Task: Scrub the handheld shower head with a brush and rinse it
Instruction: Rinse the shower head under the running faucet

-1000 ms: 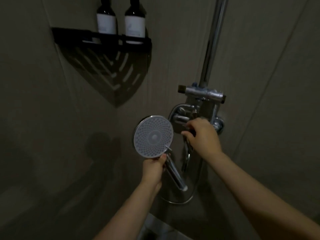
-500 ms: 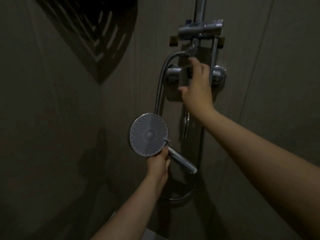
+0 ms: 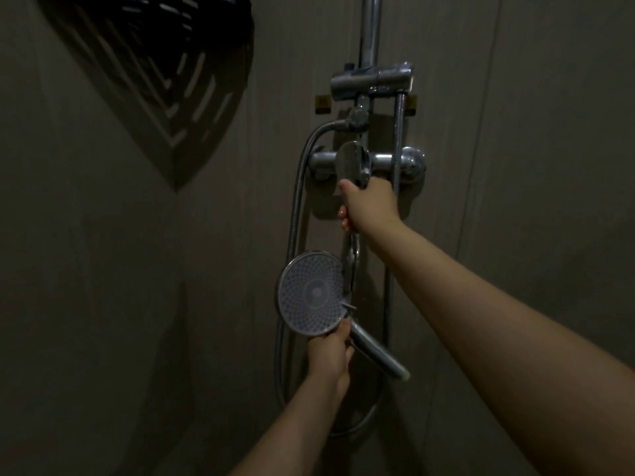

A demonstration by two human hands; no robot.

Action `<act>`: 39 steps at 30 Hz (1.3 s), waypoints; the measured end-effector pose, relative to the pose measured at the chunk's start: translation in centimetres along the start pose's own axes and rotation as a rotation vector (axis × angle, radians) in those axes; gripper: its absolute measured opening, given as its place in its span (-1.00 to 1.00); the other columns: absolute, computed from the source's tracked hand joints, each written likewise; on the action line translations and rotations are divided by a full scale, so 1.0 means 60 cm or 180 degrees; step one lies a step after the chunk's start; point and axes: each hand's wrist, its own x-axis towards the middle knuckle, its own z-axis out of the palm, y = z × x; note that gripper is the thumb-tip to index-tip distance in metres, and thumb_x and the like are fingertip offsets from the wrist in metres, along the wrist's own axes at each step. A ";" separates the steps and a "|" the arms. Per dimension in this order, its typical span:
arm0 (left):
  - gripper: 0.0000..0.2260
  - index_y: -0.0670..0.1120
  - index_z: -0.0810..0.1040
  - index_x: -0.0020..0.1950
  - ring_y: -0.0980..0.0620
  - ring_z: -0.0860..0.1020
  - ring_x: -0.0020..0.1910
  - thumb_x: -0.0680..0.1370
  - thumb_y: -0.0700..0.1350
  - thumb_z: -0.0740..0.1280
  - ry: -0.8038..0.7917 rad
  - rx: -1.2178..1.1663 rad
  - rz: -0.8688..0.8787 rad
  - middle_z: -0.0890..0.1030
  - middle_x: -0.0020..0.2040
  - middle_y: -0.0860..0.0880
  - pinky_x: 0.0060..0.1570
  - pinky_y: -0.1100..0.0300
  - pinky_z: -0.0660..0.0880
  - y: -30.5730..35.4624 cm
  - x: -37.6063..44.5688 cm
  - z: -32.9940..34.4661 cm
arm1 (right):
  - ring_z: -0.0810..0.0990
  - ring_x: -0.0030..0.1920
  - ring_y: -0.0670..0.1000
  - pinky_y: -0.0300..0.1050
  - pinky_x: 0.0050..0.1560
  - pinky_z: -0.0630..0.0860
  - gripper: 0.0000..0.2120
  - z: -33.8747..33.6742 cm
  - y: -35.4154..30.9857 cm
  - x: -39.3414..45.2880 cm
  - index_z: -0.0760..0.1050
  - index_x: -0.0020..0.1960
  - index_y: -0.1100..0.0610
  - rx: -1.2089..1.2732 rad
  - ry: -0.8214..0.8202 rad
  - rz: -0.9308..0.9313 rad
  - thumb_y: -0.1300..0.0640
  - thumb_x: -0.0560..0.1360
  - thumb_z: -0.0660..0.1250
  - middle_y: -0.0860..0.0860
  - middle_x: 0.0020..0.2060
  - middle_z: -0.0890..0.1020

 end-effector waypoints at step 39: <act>-0.83 -0.15 0.54 -0.04 -0.04 0.55 -0.02 0.52 -0.37 0.23 -0.0108 0.0513 -0.0175 0.59 -0.01 -0.13 0.16 0.00 0.47 -0.043 0.007 -0.018 | 0.46 -0.52 -0.05 -0.39 -0.68 0.28 -0.64 -0.005 -0.017 -0.001 0.47 0.15 0.29 -0.0459 -0.0066 0.0017 0.01 0.56 0.21 0.06 -0.39 0.51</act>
